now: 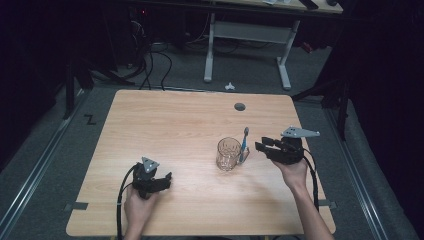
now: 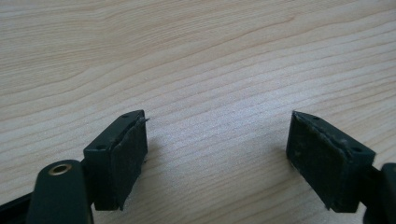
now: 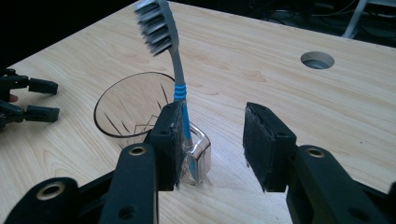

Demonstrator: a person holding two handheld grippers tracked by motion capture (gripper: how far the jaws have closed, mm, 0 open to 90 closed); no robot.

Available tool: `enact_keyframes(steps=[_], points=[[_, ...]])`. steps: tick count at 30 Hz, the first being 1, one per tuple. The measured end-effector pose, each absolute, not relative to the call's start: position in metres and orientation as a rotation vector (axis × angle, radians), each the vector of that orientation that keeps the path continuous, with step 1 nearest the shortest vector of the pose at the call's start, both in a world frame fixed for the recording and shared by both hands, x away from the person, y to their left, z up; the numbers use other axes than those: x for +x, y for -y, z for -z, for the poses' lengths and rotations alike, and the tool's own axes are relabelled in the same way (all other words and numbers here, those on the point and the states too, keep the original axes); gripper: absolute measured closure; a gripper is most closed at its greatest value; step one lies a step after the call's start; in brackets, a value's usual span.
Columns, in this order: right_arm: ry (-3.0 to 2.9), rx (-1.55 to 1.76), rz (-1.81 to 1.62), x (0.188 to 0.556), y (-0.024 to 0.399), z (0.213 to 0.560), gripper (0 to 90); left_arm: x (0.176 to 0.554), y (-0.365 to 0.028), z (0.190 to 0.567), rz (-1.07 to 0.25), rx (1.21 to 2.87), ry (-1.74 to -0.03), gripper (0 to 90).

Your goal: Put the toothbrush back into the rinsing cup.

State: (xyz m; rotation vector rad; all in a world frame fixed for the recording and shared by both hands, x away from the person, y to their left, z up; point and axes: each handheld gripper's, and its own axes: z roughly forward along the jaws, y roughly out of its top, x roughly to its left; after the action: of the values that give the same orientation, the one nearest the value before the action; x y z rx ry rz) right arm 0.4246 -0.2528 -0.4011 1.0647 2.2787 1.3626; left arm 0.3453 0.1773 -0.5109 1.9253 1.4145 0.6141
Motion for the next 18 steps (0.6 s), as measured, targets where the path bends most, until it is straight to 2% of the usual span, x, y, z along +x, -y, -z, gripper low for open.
enact_keyframes(steps=[18], points=[[-2.244,1.086,-1.396,0.4148,0.2622,0.4059,58.8,0.3453,-0.1773,0.5109,-0.614,1.926,-1.414,21.0]])
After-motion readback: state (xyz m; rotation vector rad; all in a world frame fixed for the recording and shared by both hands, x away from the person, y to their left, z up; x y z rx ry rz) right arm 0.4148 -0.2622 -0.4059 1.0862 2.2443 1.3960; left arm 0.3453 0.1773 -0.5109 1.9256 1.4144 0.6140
